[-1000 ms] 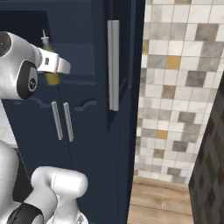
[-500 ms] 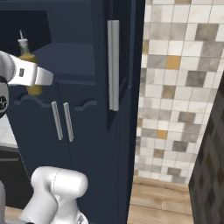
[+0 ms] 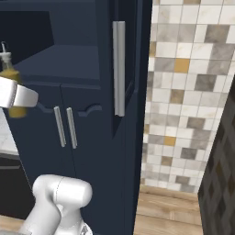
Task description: Retrieve the bottle and the shaker from the cabinet and place them next to the mixing bowl on the counter. Then add garlic from the fridge to the mixing bowl.
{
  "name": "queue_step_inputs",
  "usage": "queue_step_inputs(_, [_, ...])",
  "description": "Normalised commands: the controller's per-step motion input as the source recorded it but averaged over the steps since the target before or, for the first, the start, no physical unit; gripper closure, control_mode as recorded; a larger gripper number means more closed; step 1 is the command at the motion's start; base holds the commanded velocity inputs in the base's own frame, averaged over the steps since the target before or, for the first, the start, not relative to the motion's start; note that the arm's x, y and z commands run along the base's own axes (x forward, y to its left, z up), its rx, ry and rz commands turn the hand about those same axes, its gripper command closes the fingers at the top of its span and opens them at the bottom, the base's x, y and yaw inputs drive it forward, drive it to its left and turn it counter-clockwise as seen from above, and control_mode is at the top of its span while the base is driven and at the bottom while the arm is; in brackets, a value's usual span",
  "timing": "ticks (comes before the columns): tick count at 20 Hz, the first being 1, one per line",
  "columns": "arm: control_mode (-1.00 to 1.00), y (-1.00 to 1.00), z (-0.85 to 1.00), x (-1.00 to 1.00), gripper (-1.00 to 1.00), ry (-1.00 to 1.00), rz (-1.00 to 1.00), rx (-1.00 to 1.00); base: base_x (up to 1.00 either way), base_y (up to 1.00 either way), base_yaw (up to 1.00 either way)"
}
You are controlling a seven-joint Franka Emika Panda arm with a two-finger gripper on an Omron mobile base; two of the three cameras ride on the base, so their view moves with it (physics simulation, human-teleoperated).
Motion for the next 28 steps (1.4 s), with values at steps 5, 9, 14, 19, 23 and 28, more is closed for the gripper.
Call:
queue_step_inputs(5, [-1.0,0.0,0.0,0.0,1.0,0.0,0.0,0.0,0.0,0.0,0.0])
queue_step_inputs(9, [-1.0,0.0,0.0,0.0,1.0,0.0,0.0,0.0,0.0,0.0,0.0])
queue_step_inputs(14, [1.0,0.0,0.0,0.0,1.0,0.0,0.0,0.0,-0.3,0.15,0.0])
queue_step_inputs(19, [1.0,0.0,0.0,0.0,1.0,0.0,0.0,0.0,-0.83,0.52,0.03])
queue_step_inputs(23, [1.0,0.0,0.0,0.0,1.0,0.0,0.0,0.0,-0.95,0.87,0.27])
queue_step_inputs(28, [1.0,0.0,0.0,0.0,1.0,0.0,0.0,0.0,-0.56,0.98,0.32])
